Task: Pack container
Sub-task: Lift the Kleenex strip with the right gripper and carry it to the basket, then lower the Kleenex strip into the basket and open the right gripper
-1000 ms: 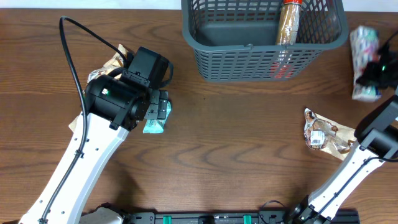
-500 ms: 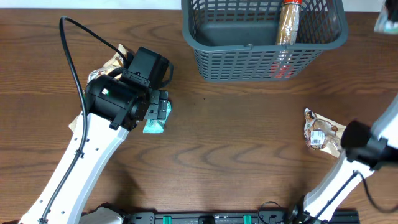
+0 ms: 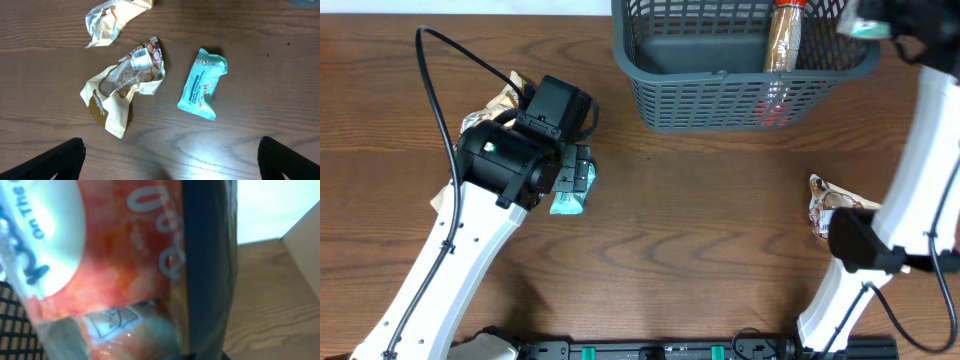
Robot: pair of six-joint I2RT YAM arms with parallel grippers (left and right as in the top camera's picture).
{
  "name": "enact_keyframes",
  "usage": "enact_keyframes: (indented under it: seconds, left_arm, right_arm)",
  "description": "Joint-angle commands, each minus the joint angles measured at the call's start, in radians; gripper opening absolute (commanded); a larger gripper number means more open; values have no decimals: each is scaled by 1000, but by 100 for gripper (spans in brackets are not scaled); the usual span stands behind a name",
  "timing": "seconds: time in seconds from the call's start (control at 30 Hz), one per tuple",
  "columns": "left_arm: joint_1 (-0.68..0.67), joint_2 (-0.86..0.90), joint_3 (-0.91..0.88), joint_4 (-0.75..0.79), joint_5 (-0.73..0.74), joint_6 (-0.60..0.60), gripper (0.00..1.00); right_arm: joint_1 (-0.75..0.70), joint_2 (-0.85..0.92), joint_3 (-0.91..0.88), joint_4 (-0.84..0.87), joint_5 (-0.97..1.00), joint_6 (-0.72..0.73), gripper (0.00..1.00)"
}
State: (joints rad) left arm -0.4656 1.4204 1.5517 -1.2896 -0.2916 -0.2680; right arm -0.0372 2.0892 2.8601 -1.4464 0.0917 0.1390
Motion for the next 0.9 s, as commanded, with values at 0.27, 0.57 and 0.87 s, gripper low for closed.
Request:
enact_keyframes:
  seconds: [0.27, 0.57, 0.87]
  left_arm:
    - [5, 3, 16, -5, -6, 2, 99]
    - [5, 3, 16, -5, -6, 2, 99]
    - [5, 3, 16, -4, -6, 2, 99]
  right_arm:
    - [24, 153, -112, 51, 114, 24, 1]
    - [26, 253, -159, 101, 99, 24, 1]
    - [24, 302, -168, 100, 99, 24, 9]
